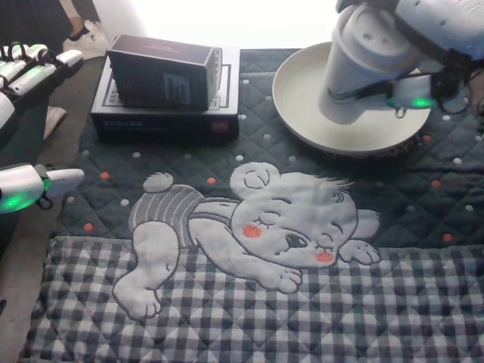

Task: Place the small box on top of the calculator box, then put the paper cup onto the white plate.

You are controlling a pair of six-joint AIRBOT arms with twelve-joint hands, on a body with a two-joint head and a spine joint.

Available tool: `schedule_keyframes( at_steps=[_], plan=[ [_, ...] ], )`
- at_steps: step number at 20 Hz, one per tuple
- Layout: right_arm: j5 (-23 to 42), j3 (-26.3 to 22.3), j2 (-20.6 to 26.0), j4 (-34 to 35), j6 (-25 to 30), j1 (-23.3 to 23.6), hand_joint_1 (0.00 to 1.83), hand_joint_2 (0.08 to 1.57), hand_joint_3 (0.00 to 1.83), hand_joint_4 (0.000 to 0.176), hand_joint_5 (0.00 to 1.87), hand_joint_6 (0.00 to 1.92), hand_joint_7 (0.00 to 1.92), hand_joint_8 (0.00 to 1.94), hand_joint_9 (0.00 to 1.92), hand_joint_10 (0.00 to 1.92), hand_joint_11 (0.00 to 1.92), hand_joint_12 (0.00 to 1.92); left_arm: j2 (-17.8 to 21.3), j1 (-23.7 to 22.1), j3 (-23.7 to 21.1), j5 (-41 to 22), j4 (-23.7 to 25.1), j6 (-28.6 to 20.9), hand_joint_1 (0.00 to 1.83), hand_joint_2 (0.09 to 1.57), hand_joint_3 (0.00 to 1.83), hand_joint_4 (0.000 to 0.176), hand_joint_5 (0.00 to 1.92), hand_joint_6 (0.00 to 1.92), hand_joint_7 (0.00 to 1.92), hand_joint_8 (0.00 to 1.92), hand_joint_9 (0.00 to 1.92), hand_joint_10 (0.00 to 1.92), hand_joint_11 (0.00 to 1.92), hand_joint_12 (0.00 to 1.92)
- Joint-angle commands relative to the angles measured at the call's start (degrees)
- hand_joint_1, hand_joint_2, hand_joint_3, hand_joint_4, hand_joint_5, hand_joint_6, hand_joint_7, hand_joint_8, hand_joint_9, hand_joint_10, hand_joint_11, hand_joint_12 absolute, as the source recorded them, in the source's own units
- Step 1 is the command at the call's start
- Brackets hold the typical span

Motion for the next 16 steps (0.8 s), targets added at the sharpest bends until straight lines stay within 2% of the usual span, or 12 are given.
schedule_keyframes(
  at_steps=[1, 2, 3, 4, 5, 6, 7, 8, 11, 12, 15, 16],
  plan=[
    [4.8, 1.0, 0.3, 0.7, -0.2, 0.7, 1.40, 1.40, 0.01, 0.000, 0.00, 1.50, 0.34, 1.86, 0.45, 1.92, 0.48, 1.92, 0.2, -0.4, 0.5, -6.9, 0.9, -0.1, 0.68, 1.09, 0.00, 0.176, 0.00, 0.00, 0.00, 0.00, 0.00, 0.00, 0.00, 0.00],
    [2.9, 2.1, -0.3, 1.2, -0.2, 0.7, 1.41, 1.40, 0.00, 0.000, 0.00, 1.49, 0.33, 1.86, 0.46, 1.92, 0.39, 1.92, 0.1, -0.5, 0.6, -6.9, 0.9, -0.1, 0.68, 1.09, 0.00, 0.176, 0.00, 0.00, 0.00, 0.00, 0.00, 0.00, 0.00, 0.00],
    [1.0, 3.0, -0.9, 1.3, -0.2, 0.7, 1.24, 1.36, 0.00, 0.000, 0.00, 1.24, 0.07, 1.46, 0.15, 1.73, 0.09, 1.92, 0.1, -0.5, 0.6, -6.9, 1.0, -0.1, 0.67, 1.08, 0.00, 0.176, 0.00, 0.00, 0.00, 0.00, 0.00, 0.00, 0.00, 0.00],
    [-1.1, 3.9, -1.5, 1.3, -0.2, 0.7, 1.14, 1.32, 0.00, 0.000, 0.00, 0.94, 0.05, 1.13, 0.03, 1.53, 0.02, 1.92, 0.0, -0.5, 0.6, -6.9, 1.0, -0.1, 0.66, 1.09, 0.00, 0.176, 0.00, 0.00, 0.00, 0.00, 0.00, 0.00, 0.00, 0.00],
    [-2.0, 4.2, -1.7, 1.3, -0.2, 0.7, 1.00, 1.23, 0.00, 0.000, 0.00, 0.19, 0.09, 0.74, 0.00, 1.01, 0.00, 1.66, 0.0, -0.5, 0.6, -6.9, 1.0, -0.2, 0.67, 1.09, 0.00, 0.176, 0.00, 0.00, 0.00, 0.00, 0.00, 0.00, 0.00, 0.00],
    [-2.4, 4.2, -1.8, 1.1, -0.2, 0.7, 0.95, 1.17, 0.00, 0.000, 0.00, 0.04, 0.17, 0.29, 0.00, 0.55, 0.00, 1.15, 0.0, -0.5, 0.6, -6.8, 1.0, -0.2, 0.67, 1.10, 0.00, 0.176, 0.00, 0.00, 0.00, 0.00, 0.00, 0.00, 0.00, 0.00],
    [-2.7, 4.1, -1.9, 0.9, -0.7, 0.7, 0.81, 1.07, 0.00, 0.057, 0.00, 0.01, 0.03, 0.06, 0.00, 0.12, 0.00, 0.53, -0.1, -0.5, 0.6, -6.8, 1.0, -0.2, 0.68, 1.10, 0.00, 0.176, 0.00, 0.00, 0.00, 0.00, 0.00, 0.00, 0.00, 0.00],
    [-2.8, 4.1, -1.9, 0.9, -0.9, 0.7, 0.77, 1.03, 0.00, 0.080, 0.00, 0.00, 0.01, 0.01, 0.00, 0.02, 0.00, 0.20, -0.1, -0.5, 0.6, -6.8, 1.0, -0.2, 0.68, 1.10, 0.00, 0.176, 0.00, 0.00, 0.00, 0.00, 0.00, 0.00, 0.00, 0.00],
    [-2.7, 3.7, -1.8, 0.6, -1.0, 0.7, 0.72, 0.96, 0.00, 0.144, 0.00, 0.00, 0.00, 0.00, 0.00, 0.00, 0.00, 1.08, -0.2, -0.4, 0.7, -6.7, 0.9, -0.2, 0.68, 1.10, 0.00, 0.176, 0.00, 0.00, 0.00, 0.00, 0.00, 0.00, 0.00, 0.00],
    [-2.1, 3.4, -1.6, 0.5, -1.0, 0.7, 0.71, 0.93, 0.00, 0.163, 0.00, 0.00, 0.00, 0.00, 0.00, 0.00, 0.00, 0.97, -0.2, -0.4, 0.7, -6.7, 0.9, -0.2, 0.68, 1.10, 0.00, 0.176, 0.00, 0.00, 0.00, 0.00, 0.00, 0.00, 0.00, 0.00],
    [2.0, 1.0, 0.3, -0.2, -1.0, 0.7, 0.60, 0.97, 0.01, 0.119, 0.00, 0.00, 0.00, 0.00, 0.00, 0.00, 0.00, 0.82, -0.2, -0.4, 0.6, -6.7, 0.9, -0.2, 0.68, 1.09, 0.00, 0.176, 0.00, 0.00, 0.00, 0.00, 0.00, 0.00, 0.00, 0.00],
    [3.1, 0.4, 0.9, -0.6, -1.0, 0.7, 0.57, 0.98, 0.00, 0.121, 0.00, 0.00, 0.00, 0.00, 0.00, 0.00, 0.00, 0.73, -0.2, -0.4, 0.6, -6.7, 0.9, -0.2, 0.70, 1.10, 0.00, 0.176, 0.00, 0.00, 0.00, 0.00, 0.00, 0.00, 0.00, 0.00]
  ],
)
